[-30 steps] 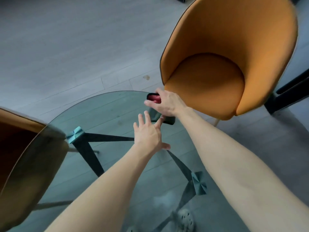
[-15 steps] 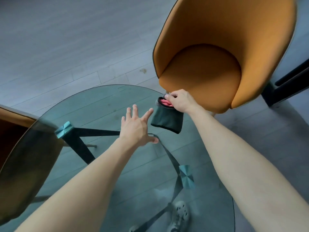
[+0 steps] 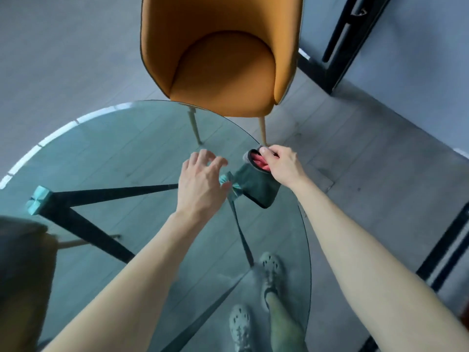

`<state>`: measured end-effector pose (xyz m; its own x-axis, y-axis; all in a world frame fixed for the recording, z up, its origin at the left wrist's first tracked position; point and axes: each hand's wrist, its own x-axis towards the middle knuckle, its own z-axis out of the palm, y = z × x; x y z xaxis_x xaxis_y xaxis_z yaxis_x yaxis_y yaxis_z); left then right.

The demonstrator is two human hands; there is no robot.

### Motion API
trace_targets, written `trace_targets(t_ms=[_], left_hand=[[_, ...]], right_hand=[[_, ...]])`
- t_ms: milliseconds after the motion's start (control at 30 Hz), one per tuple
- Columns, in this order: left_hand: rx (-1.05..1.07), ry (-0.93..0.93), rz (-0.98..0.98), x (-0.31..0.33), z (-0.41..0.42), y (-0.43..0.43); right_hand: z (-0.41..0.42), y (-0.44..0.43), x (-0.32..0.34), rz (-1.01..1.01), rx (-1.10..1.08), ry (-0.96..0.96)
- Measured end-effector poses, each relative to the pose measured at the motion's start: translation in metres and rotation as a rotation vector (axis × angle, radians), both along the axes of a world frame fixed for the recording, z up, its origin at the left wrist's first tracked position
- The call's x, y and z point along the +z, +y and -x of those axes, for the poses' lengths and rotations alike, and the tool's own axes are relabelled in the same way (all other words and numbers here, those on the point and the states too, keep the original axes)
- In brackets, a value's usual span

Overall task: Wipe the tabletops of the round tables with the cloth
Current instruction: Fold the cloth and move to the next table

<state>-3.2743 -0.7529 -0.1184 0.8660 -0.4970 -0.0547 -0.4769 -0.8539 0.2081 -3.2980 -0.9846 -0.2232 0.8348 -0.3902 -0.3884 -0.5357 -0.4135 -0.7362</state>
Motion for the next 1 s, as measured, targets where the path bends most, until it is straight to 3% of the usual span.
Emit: trace_targets(t_ms=[133, 267, 400, 1000], left_hand=[[-0.192, 0.024, 0.016, 0.001, 0.073, -0.024], [-0.277, 0.135, -0.146, -0.004, 0.129, -0.027], [-0.220, 0.289, -0.192, -0.005, 0.147, -0.028], [-0.130, 0.274, -0.173, -0.010, 0.148, -0.029]], right_hand=[[0.082, 0.008, 0.008, 0.018, -0.106, -0.022], [0.147, 0.019, 0.007, 0.056, -0.159, -0.057], [0.188, 0.033, 0.008, 0.027, -0.184, -0.104], [0.300, 0.123, -0.016, 0.109, -0.579, -0.610]])
